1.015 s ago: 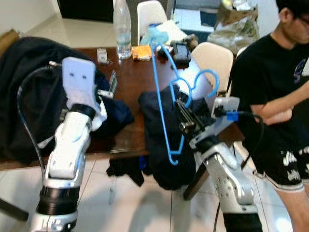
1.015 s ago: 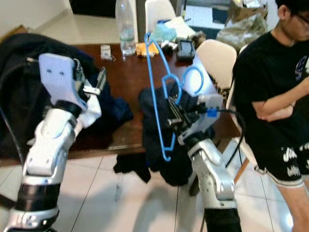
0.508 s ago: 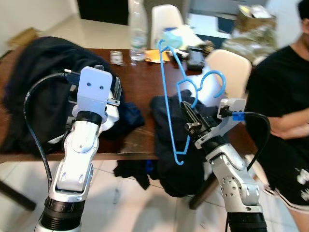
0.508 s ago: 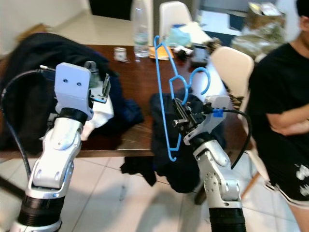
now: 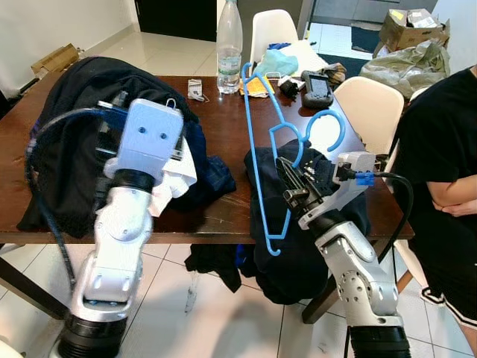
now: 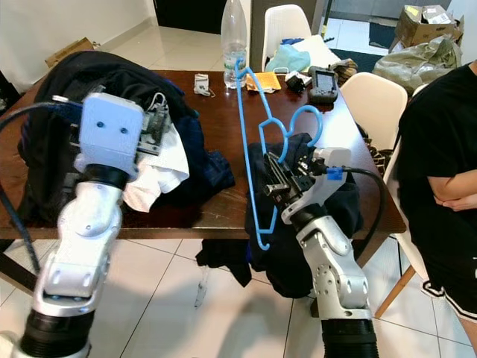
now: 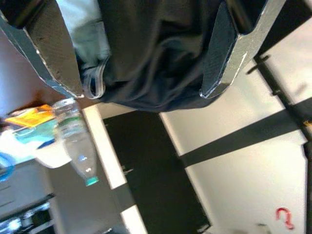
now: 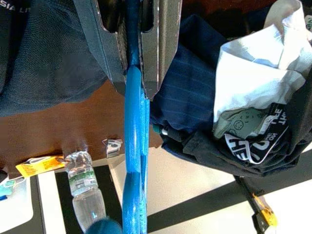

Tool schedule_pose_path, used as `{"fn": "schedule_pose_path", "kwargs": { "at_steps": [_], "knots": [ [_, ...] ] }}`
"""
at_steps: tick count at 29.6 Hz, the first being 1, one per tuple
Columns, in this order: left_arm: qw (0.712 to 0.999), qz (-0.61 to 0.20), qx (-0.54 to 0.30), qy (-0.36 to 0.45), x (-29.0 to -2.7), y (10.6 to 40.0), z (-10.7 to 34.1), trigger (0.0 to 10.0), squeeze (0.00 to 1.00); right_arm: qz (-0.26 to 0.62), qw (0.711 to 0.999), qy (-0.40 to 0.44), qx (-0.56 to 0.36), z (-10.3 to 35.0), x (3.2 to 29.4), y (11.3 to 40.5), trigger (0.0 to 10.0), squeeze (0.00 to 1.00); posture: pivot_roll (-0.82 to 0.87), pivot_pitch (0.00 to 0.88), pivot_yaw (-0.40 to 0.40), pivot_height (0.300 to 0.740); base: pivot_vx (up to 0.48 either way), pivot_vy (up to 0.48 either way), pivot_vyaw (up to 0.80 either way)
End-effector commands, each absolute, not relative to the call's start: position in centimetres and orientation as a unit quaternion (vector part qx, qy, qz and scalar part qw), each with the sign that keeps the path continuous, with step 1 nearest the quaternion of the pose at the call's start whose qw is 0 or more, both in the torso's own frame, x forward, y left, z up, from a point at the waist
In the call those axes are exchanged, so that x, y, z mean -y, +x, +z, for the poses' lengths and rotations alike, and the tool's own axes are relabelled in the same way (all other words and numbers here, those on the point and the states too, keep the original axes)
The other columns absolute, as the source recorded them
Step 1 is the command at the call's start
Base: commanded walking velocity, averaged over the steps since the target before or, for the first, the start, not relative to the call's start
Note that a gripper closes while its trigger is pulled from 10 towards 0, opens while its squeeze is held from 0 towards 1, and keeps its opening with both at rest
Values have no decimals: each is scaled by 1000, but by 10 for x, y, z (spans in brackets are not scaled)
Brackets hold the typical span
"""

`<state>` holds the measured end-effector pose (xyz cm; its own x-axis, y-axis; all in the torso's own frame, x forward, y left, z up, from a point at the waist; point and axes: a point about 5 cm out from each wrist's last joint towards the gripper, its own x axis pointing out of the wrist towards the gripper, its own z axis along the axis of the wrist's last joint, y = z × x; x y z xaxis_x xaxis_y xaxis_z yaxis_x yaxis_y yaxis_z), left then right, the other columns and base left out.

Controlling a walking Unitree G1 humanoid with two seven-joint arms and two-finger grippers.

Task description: Hang hanger

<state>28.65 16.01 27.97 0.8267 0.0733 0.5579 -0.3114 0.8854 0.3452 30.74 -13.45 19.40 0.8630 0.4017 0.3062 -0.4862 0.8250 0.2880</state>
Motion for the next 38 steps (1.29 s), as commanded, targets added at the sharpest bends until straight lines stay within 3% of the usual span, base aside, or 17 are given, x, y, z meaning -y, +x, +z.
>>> {"fn": "schedule_pose_path", "kwargs": {
  "at_steps": [1,5,13,26,33,38],
  "knots": [
    [934,138,252,212,-179,290,275,10000,0,234,950,175,110,191,134,308,10000,0,173,137,-33,740,0,0,488],
    [951,162,206,166,-191,293,258,10000,0,231,951,173,107,190,136,308,10000,0,167,136,-31,740,0,0,0],
    [953,167,188,168,-193,294,247,10000,0,232,952,172,105,190,136,308,10000,0,164,135,-38,740,0,0,0],
    [957,33,255,135,-159,308,270,10000,0,236,950,174,108,192,135,307,10000,0,152,128,-34,740,0,0,0],
    [961,8,247,125,-152,308,265,10000,0,236,950,174,107,191,135,306,10000,0,152,132,-36,740,0,0,0],
    [976,15,189,109,-156,314,241,10000,0,236,950,173,105,191,135,307,10000,0,154,141,-40,740,0,0,0]
  ]
}}
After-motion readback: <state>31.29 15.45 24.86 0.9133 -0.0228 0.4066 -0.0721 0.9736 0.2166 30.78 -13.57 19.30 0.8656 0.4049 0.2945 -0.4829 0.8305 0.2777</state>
